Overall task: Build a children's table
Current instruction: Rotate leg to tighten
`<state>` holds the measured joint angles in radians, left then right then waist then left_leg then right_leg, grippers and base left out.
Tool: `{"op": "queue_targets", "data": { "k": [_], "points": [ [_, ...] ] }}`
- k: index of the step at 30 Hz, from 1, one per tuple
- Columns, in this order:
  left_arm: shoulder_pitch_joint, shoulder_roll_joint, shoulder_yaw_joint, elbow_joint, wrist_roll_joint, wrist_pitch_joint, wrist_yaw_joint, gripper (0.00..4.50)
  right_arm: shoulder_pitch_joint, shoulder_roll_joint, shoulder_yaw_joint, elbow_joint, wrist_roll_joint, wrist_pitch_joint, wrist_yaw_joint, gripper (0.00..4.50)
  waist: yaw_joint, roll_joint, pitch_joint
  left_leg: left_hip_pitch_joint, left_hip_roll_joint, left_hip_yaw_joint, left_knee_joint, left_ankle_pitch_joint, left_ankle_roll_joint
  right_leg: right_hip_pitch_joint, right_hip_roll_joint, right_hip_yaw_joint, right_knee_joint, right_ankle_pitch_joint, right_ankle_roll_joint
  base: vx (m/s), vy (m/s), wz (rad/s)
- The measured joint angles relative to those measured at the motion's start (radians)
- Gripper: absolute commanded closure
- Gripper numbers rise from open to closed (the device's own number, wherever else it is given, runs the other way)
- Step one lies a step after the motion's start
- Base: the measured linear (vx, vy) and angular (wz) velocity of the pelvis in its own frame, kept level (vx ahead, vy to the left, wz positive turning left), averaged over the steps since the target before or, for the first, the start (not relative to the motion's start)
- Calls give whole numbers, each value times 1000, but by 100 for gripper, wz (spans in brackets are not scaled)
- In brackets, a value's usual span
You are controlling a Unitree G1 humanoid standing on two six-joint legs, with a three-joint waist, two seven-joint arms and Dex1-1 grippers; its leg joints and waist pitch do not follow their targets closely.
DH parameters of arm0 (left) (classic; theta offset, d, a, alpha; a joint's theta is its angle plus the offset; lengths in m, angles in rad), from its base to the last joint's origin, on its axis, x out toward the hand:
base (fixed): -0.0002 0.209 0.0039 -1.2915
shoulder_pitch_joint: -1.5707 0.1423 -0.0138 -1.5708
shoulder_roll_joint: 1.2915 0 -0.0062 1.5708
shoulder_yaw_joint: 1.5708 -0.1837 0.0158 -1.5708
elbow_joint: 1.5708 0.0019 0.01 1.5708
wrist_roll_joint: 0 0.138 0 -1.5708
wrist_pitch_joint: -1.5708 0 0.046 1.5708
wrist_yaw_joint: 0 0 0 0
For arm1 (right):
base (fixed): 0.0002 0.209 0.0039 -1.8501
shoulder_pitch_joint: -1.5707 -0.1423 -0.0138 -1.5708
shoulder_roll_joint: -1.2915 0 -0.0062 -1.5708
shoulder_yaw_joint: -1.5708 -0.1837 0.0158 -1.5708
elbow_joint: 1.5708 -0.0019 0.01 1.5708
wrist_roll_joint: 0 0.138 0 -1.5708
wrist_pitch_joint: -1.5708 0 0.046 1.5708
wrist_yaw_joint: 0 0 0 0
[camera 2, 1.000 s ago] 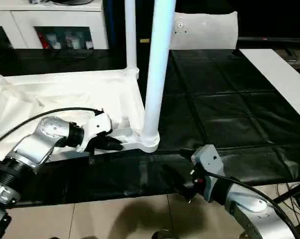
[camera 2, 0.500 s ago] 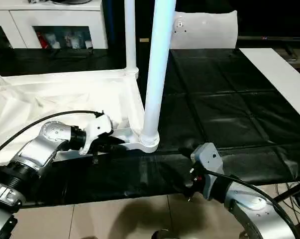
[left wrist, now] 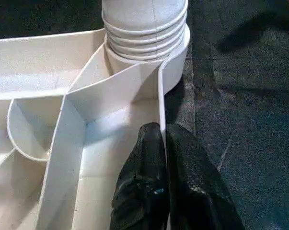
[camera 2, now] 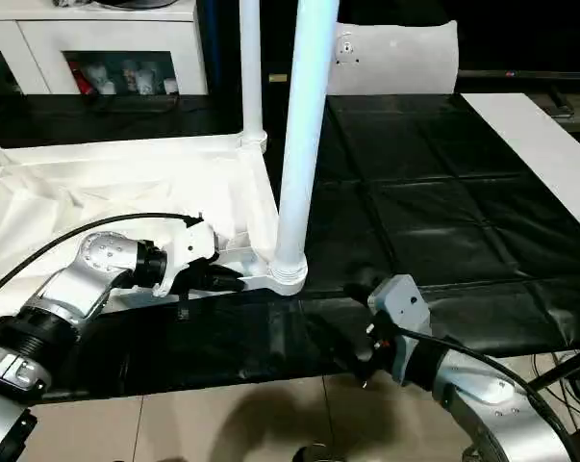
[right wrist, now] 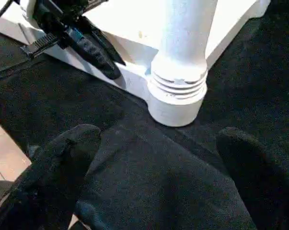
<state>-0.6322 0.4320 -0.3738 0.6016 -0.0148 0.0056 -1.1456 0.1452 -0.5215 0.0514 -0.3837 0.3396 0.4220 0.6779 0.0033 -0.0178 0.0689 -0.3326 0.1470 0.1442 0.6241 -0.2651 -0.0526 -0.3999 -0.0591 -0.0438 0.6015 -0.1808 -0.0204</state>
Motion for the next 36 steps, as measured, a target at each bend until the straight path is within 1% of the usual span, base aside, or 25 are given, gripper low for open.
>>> {"op": "queue_targets", "data": {
  "k": [1,3,5,7,9,10,12,14,15,17,18,19,21,22,23,24,25,26,27,30,35,36],
  "points": [
    [1,3,0,0,0,-4,-6,448,-7,0,-1,7,0,-1,3,0,-1,0,0,0,0,0,0,0,0,0,0,0,0,0,0,0,0,0],
    [16,28,0,-19,-13,-15,-59,448,-46,-5,-5,44,9,-2,27,0,-4,-1,0,0,1,1,-1,0,1,-1,0,0,0,0,0,0,0,0],
    [34,41,0,-37,-24,-26,-108,448,-74,-15,-9,70,21,-9,54,0,1,-1,0,0,1,1,-2,0,1,-1,0,0,0,-1,-1,0,0,0],
    [37,50,-10,-45,-31,-40,-154,448,-105,-22,-10,89,26,-24,82,0,9,-1,0,-1,1,2,-3,1,1,-2,0,-1,0,-2,-2,0,0,0],
    [39,66,-22,-57,-31,-59,-186,448,-144,-22,-7,114,53,-45,141,0,15,-2,1,-1,3,4,-3,1,1,-2,0,-1,0,-2,-3,0,0,0],
    [39,71,-28,-61,-30,-66,-198,450,-157,-23,-4,125,61,-54,170,17,17,-2,1,-1,3,5,-3,1,1,-2,0,-1,0,-2,-3,0,0,0],
    [38,79,-38,-68,-27,-82,-217,450,-190,-24,11,162,69,-77,233,17,24,-3,1,0,3,7,-3,0,1,-2,0,0,0,-2,-3,0,0,0],
    [37,84,-45,-71,-25,-98,-232,450,-228,-23,40,202,71,-88,286,45,29,-3,1,0,4,7,-3,1,1,-2,0,0,0,-2,-3,0,0,0],
    [37,85,-47,-73,-23,-101,-239,450,-241,-23,48,217,74,-89,305,45,31,-3,1,0,4,8,-3,1,1,-2,0,0,0,-2,-3,0,0,0],
    [35,88,-50,-75,-18,-110,-253,450,-277,-23,68,258,79,-103,344,64,32,-4,1,0,6,11,-3,1,2,-2,0,-1,0,-2,-3,0,0,0],
    [35,90,-51,-76,-17,-114,-258,450,-292,-22,76,272,80,-107,359,81,32,-4,1,0,8,13,-3,1,2,-2,0,-1,0,-3,-3,0,0,0],
    [34,92,-53,-78,-16,-116,-261,450,-306,-20,81,286,80,-109,374,81,32,-5,1,0,8,14,-3,1,2,-2,0,-1,0,-3,-3,0,0,0],
    [33,94,-56,-86,-9,-119,-272,450,-339,-18,101,317,78,-119,403,99,33,-6,2,0,9,16,-3,1,2,-2,-1,-1,0,-3,-4,0,0,0],
    [33,94,-57,-87,-8,-120,-274,450,-349,-15,108,327,77,-122,415,108,34,-6,2,0,10,17,-3,1,2,-2,-1,-1,0,-3,-4,0,0,0],
    [32,94,-60,-89,-8,-122,-277,450,-355,-9,115,331,76,-125,424,108,36,-7,2,0,11,18,-3,1,2,-2,-1,-1,0,-4,-5,0,0,0],
    [32,94,-60,-90,-8,-123,-281,450,-364,-5,122,345,73,-133,439,130,36,-8,2,0,12,20,-3,1,2,-2,-1,-1,1,-4,-6,0,0,0],
    [30,94,-62,-90,-8,-124,-282,450,-377,-4,132,361,63,-141,450,130,36,-8,2,0,12,22,-3,1,3,-3,-1,-1,1,-4,-6,0,0,0],
    [29,93,-64,-91,-7,-124,-282,450,-384,-4,138,371,56,-147,460,147,37,-9,2,0,13,24,-3,1,3,-3,-2,-1,1,-4,-6,0,0,0],
    [29,93,-65,-91,-6,-128,-282,450,-393,-4,145,384,53,-158,471,147,38,-9,2,0,13,25,-3,1,3,-3,-2,-1,1,-4,-6,0,0,0],
    [25,90,-66,-90,3,-140,-284,450,-430,-3,163,440,25,-196,498,178,39,-10,3,0,14,26,-3,1,3,-3,-2,-1,1,-5,-7,0,0,0],
    [12,83,-72,-80,10,-144,-288,450,-459,3,182,481,2,-224,513,222,46,-11,3,0,15,27,-3,2,3,-4,-2,-1,2,-5,-8,0,0,0],
    [11,82,-74,-78,11,-144,-288,450,-462,4,184,485,-1,-232,517,222,48,-11,3,0,15,28,-3,2,3,-4,-2,-1,2,-5,-8,0,0,0]
  ]
}}
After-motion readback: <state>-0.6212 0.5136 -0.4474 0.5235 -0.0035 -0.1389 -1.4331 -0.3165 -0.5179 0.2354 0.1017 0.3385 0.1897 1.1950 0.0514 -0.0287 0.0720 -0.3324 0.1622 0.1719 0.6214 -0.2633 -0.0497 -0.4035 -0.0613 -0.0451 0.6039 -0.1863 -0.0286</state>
